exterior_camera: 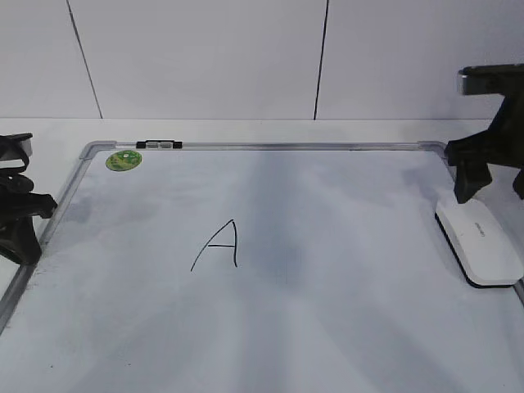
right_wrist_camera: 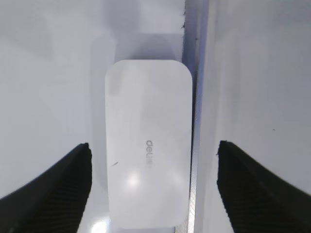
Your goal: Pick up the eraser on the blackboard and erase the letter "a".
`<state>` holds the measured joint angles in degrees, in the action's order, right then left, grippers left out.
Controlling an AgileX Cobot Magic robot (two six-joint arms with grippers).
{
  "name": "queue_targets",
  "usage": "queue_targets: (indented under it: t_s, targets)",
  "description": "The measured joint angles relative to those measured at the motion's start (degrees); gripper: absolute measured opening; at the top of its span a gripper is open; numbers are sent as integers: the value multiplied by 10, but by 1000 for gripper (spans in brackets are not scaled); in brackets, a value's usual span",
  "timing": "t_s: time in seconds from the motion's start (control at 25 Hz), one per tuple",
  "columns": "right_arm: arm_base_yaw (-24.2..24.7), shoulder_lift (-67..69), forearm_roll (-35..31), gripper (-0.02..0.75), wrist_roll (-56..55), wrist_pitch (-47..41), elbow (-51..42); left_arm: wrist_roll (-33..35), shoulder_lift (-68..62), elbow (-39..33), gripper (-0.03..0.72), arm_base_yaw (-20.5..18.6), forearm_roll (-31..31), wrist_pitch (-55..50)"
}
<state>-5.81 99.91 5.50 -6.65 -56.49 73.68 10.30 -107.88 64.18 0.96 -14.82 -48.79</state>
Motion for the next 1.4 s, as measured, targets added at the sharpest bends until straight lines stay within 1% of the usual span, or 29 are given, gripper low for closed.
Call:
queue_targets:
  t_s: [0.16,0.28,0.4,0.52,0.68,0.8,1.0,1.2,1.4]
  targets:
    - [0,-37,0,633,3,-17,5,0,0,1,94,0,0,0]
    - [0,-52,0,632,7,-32,5,0,0,11,167,0,1,-9]
    - [0,-64,0,629,12,-47,5,0,0,40,252,0,1,-43]
    - [0,-78,0,623,16,-60,5,0,0,81,289,0,1,-96]
    - [0,-102,0,619,22,-85,5,0,6,125,298,0,1,-167]
    - [0,-126,-4,615,24,-98,5,0,41,131,298,0,1,-193]
    - [0,-166,-10,611,24,-123,5,-2,123,133,298,0,3,-205]
    - [0,-195,-5,601,25,-137,-9,-24,208,127,298,0,5,-210]
    - [0,-236,-16,599,30,-138,-52,-30,295,85,298,0,11,-217]
